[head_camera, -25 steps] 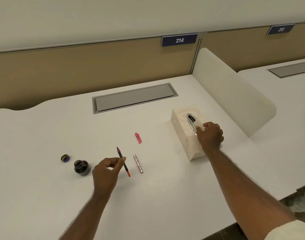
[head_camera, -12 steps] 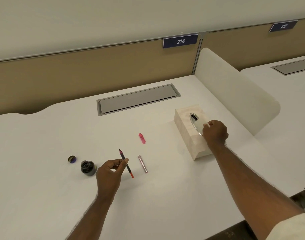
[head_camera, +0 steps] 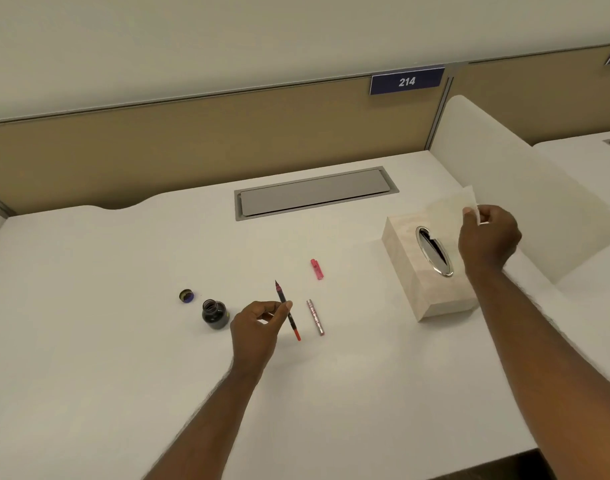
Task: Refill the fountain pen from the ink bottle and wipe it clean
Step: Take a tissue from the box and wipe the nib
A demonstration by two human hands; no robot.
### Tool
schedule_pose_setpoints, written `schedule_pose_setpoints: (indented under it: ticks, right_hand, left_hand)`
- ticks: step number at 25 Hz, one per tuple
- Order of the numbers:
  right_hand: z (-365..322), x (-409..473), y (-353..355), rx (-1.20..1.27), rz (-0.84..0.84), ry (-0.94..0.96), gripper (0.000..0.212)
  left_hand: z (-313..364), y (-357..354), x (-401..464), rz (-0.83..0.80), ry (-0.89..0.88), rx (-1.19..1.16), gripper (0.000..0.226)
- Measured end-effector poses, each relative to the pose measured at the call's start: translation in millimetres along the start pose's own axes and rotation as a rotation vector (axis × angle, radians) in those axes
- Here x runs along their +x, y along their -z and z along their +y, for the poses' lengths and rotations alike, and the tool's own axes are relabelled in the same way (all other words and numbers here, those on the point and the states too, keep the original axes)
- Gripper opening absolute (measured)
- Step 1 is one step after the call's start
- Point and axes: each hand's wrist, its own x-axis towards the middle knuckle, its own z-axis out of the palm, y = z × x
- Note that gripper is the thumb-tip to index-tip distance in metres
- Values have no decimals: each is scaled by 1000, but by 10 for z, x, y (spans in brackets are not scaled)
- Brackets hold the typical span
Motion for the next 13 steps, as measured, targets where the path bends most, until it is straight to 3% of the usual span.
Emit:
schedule_pose_setpoints:
  ticks: [7,13]
  right_hand:
    - [-353,-640,-249,342,-179,-102,17]
    - [-443,-1445,-446,583,-490,-397,9]
  left_hand:
    - [69,95,-35,35,-26,-28,13]
    - [105,150,-75,47,-23,-57,14]
